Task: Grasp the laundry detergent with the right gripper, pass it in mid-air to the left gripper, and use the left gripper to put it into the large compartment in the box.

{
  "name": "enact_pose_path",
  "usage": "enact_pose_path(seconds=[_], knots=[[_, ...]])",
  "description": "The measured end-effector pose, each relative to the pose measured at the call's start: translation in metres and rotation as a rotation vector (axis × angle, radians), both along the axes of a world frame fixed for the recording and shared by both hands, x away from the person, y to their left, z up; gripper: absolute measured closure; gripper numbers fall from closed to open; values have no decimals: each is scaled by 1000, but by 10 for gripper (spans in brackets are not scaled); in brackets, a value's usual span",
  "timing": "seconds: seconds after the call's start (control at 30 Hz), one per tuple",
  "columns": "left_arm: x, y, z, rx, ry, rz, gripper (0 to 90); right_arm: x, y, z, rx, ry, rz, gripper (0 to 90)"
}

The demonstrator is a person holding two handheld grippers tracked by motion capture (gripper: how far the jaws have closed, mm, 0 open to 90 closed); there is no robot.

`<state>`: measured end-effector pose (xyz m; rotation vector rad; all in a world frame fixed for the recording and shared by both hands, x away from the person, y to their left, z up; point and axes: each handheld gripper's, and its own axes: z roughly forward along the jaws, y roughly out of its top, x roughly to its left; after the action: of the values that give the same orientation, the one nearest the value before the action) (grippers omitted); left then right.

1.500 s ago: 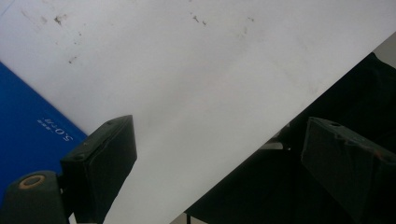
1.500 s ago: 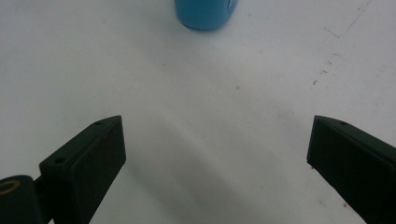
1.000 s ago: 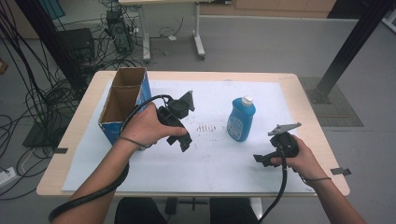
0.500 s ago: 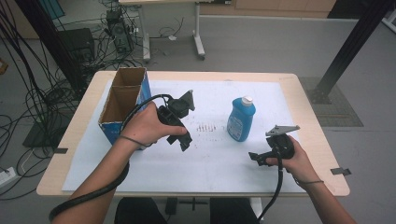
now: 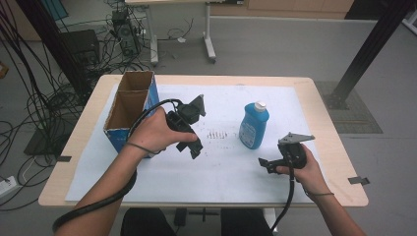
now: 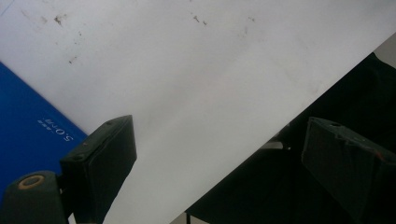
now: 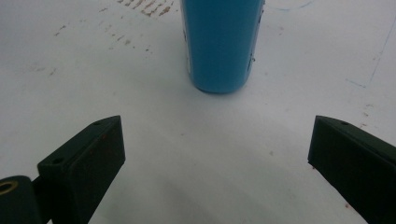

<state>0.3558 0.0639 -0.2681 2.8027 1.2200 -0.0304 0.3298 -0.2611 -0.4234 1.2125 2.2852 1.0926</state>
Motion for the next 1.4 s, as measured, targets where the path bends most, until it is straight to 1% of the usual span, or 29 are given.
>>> enact_pose_path(seconds=[0.2, 0.33, 0.57, 0.67, 0.83, 0.9, 1.0, 1.03, 1.07, 1.1, 1.27, 1.3, 1.4], knots=[[1, 1, -1, 4, 1, -1, 103, 0, 2, -2, 29, -19, -10, 30], [2, 1, -2, -2, 1, 3, 103, 1, 5, -5, 42, -31, -19, 25], [2, 2, -3, -8, 2, 7, 103, 2, 9, -10, 61, -67, -30, 24], [2, 2, -3, -9, 4, 5, 103, 3, 9, -11, 79, -94, -38, 25], [2, 2, -3, -6, 3, 2, 104, 5, 12, -13, 107, -120, -46, 26], [1, 1, -2, -6, 1, 4, 103, 6, 14, -15, 117, -118, -44, 27], [1, 1, -1, -7, 1, 0, 104, 8, 16, -17, 128, -132, -49, 32], [1, 1, 0, -7, 0, -1, 103, 10, 16, -19, 133, -144, -56, 32], [1, 0, 0, -6, -1, -3, 103, 10, 16, -19, 133, -144, -56, 32], [0, 0, 1, -6, -2, -2, 103, 10, 17, -19, 148, -145, -61, 32], [-1, -1, 1, -9, 2, -4, 104, 14, 17, -22, 166, -169, -72, 36], [-1, -1, 1, -9, 2, -4, 104, 15, 17, -22, 181, -174, -74, 37], [-1, -2, 2, -7, 1, -5, 104, 16, 18, -23, 194, -183, -73, 36]])
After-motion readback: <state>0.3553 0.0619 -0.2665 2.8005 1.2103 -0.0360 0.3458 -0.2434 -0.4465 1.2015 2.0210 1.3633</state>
